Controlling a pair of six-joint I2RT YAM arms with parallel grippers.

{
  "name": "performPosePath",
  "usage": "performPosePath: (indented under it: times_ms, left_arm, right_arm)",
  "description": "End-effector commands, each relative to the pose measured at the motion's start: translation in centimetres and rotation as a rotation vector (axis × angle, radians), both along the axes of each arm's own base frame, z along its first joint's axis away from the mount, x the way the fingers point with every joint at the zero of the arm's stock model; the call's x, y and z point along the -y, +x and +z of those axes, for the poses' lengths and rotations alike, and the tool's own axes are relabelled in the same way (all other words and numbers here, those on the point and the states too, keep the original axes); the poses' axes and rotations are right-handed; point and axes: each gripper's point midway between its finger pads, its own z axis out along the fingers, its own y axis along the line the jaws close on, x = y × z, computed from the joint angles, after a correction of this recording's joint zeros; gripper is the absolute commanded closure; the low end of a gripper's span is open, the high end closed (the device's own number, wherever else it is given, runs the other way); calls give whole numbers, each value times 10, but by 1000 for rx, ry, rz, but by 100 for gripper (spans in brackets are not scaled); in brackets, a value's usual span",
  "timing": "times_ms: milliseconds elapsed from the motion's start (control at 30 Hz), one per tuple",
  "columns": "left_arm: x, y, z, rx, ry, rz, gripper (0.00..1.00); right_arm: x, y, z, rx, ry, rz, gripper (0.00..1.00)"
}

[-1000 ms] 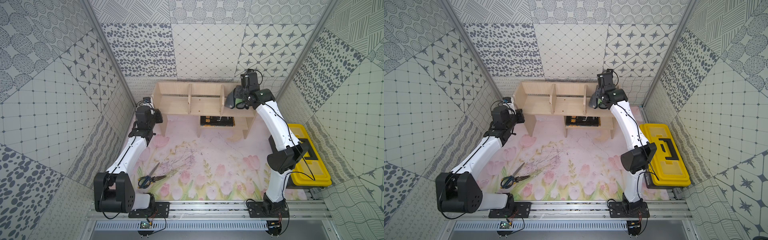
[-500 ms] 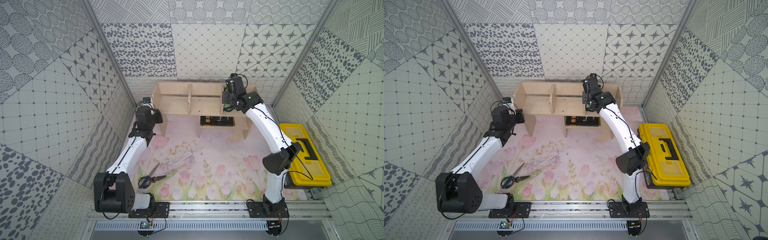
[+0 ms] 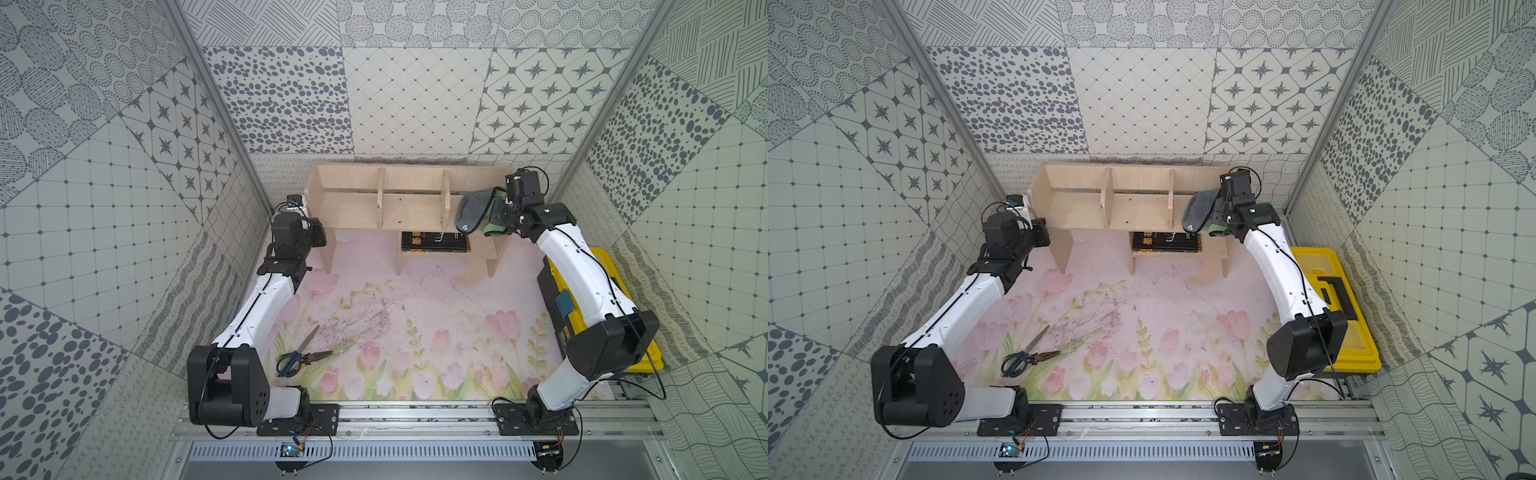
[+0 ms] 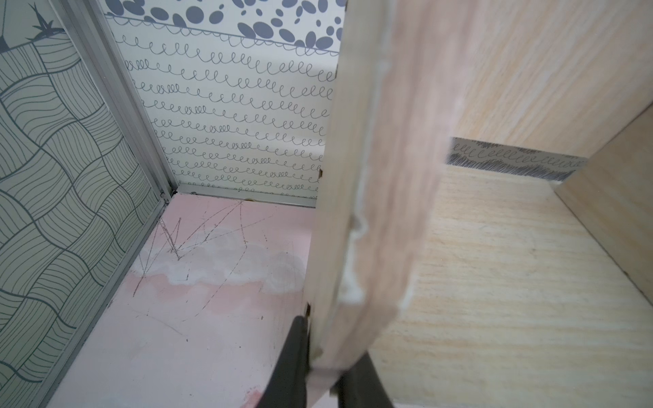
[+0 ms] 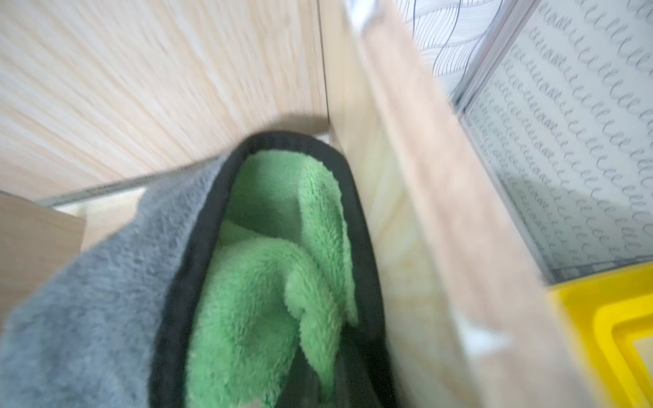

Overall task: Wipe the bookshelf clean with a cloth
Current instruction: Wipe the dust from the shelf.

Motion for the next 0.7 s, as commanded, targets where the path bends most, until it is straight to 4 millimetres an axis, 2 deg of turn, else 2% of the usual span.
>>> performPosePath:
  times_ms: [0,133,233,333,433,667]
  left_arm:
    - [28,-10,-23,-107,-266,-60,100]
    - [27,-10,-24,-110,-263,-58,100]
    - [27,-9,-25,-111,-262,-56,100]
    - [27,-9,-25,-113,-263,-58,100]
    - [26,-10,-25,-111,-257,-54,100]
    - [26,-10,-24,-109,-261,-56,100]
  right_arm:
    - [5,14,54,131,-2,-26,100]
    - [-9,25,96,212,24,1,100]
    - [-34,35,110,234,32,65,100]
    - [-63,43,116,235,13,139,100]
    - [-71,46,103,195,-26,134,100]
    - [-61,42,36,9,-91,89,100]
